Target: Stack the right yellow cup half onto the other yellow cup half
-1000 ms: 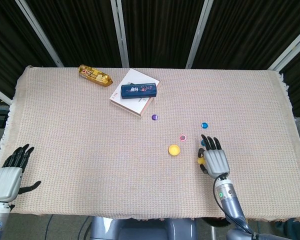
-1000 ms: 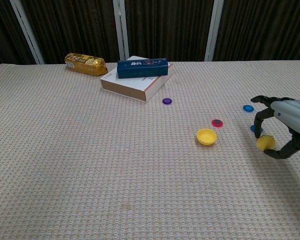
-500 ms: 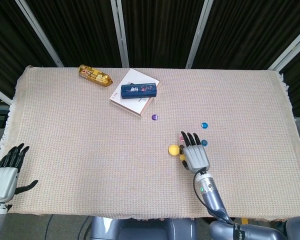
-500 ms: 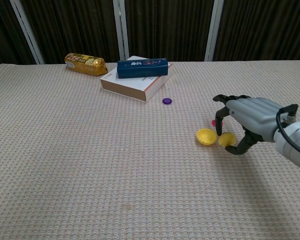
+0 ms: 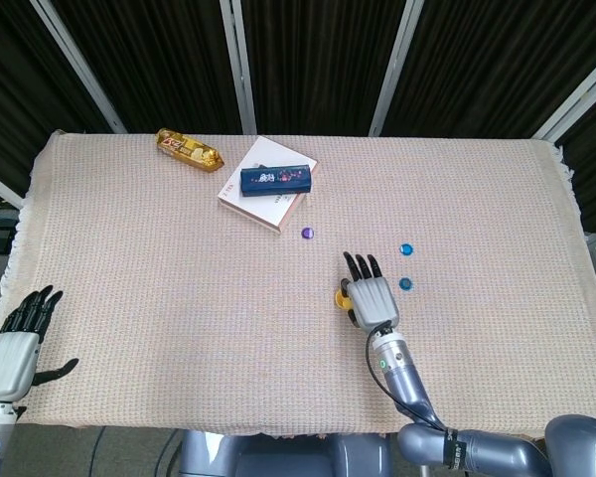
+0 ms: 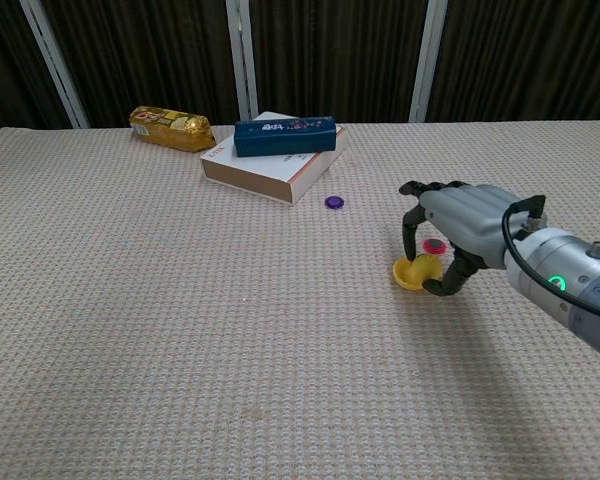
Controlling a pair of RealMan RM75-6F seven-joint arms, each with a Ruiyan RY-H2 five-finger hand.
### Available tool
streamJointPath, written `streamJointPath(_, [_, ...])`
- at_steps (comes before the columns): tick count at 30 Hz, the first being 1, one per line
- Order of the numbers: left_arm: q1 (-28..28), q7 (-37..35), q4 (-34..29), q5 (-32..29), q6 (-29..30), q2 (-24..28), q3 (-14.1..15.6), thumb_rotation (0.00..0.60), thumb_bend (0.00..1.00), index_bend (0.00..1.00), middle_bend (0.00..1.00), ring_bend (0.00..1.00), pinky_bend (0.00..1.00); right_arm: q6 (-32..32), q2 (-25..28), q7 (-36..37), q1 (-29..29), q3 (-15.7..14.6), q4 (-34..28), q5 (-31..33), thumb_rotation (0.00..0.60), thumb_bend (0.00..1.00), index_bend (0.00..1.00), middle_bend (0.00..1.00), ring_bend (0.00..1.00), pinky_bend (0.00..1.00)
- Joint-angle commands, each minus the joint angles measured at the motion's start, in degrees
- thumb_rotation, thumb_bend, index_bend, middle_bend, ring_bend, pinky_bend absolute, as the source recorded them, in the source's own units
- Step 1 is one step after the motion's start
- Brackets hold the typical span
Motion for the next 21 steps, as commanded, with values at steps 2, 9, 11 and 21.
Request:
streamJointPath(2, [0.0,0.2,-0.2,0.1,0.0,0.0,0.0,0.600,0.00,0.00,0.00,0.00,0.16,0.0,-0.2,-0.5,0.7,0.1,0.5,0.6,0.600,0.26,0.50,0.00,0.00,0.00])
streamJointPath(9, [-0.1,0.1,-0.3,-0.1,-0.4,0.0,0.0,0.600,0.00,0.00,0.00,0.00,0.16,-0.6,-0.8,-0.5,2.0,0.5,1.9,1.3,0.600,0.26,0.50,0.00,0.00,0.00])
streamJointPath(11, [-0.2,0.1,-0.2,-0.1,-0.4,0.0,0.0,0.600,0.00,0.00,0.00,0.00,0.16,-0.7,-1.0,-0.3,2.3,0.6,2.4,1.6,0.600,0.26,0.50,0.00,0.00,0.00])
streamJointPath(21, [-0.2,-0.2,-0.2,-0.1,-0.5,0.0,0.0,0.600,0.00,0.00,0.00,0.00,0.16,-0.9,-1.9,0.2,3.0,-0.1,3.6,1.9,0.600,0.26,0.50,0.00,0.00,0.00])
